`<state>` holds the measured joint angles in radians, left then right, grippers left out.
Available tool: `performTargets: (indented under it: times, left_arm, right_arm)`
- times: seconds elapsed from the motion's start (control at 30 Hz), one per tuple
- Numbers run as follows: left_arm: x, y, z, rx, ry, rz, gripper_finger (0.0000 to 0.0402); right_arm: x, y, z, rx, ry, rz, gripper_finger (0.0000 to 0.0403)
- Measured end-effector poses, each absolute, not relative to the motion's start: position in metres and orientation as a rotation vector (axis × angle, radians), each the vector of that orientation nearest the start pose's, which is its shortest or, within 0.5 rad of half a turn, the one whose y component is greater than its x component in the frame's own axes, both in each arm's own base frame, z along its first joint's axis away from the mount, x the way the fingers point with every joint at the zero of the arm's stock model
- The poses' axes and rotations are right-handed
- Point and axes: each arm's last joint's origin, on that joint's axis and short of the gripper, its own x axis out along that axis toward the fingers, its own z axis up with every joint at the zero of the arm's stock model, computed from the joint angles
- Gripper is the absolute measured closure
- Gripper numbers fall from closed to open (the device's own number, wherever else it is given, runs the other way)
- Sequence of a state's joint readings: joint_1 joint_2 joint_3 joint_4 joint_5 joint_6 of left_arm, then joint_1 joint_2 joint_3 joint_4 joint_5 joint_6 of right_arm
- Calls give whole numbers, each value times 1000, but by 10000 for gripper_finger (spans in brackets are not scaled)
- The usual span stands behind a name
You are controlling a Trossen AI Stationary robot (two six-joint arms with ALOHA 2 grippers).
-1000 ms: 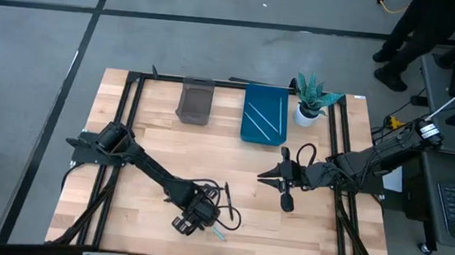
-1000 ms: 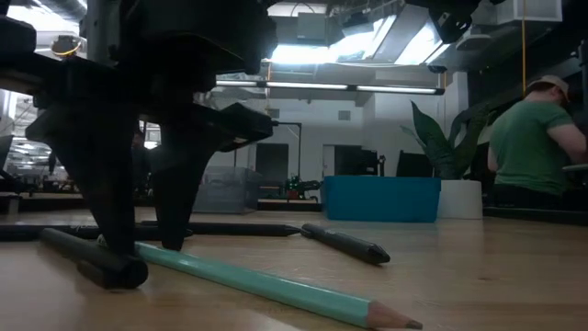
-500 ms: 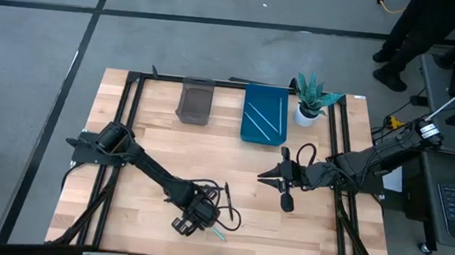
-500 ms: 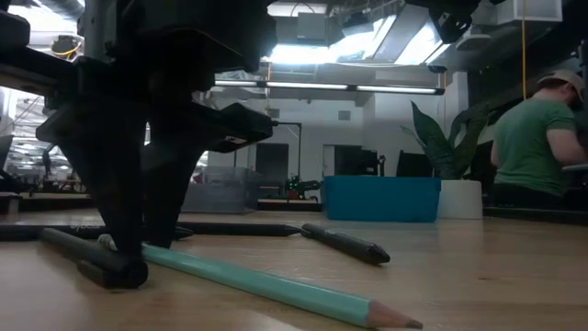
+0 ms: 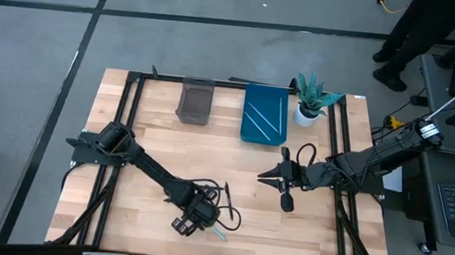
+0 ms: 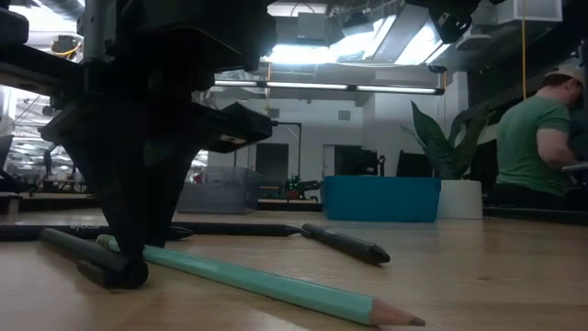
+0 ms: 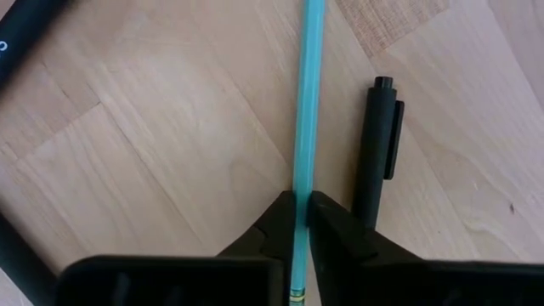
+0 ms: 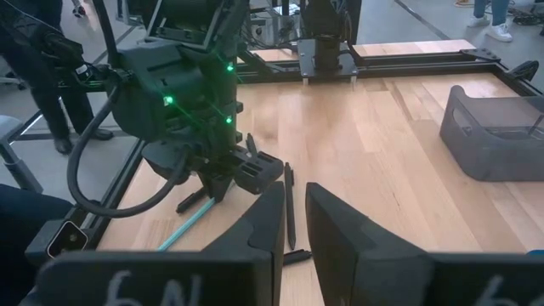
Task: Sort pens & pencils
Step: Put the light blue pencil into the blue bin
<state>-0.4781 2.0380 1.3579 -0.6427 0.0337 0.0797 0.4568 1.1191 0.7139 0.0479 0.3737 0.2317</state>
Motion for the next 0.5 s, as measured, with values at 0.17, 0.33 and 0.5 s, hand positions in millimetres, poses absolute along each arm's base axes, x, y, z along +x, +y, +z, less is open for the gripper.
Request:
performTargets:
  times: [0.17, 0.33, 0.5]
  left_arm:
    - [347, -178, 138, 357, 1299, -484, 378]
    - [346, -177, 141, 351, 1298, -487, 385]
    - [344, -174, 145, 347, 1309, -487, 380]
  right_arm:
    - [222, 97, 266, 85, 334, 44, 350]
    - [222, 97, 266, 83, 338, 44, 350]
    - [222, 97, 266, 80, 342, 43, 350]
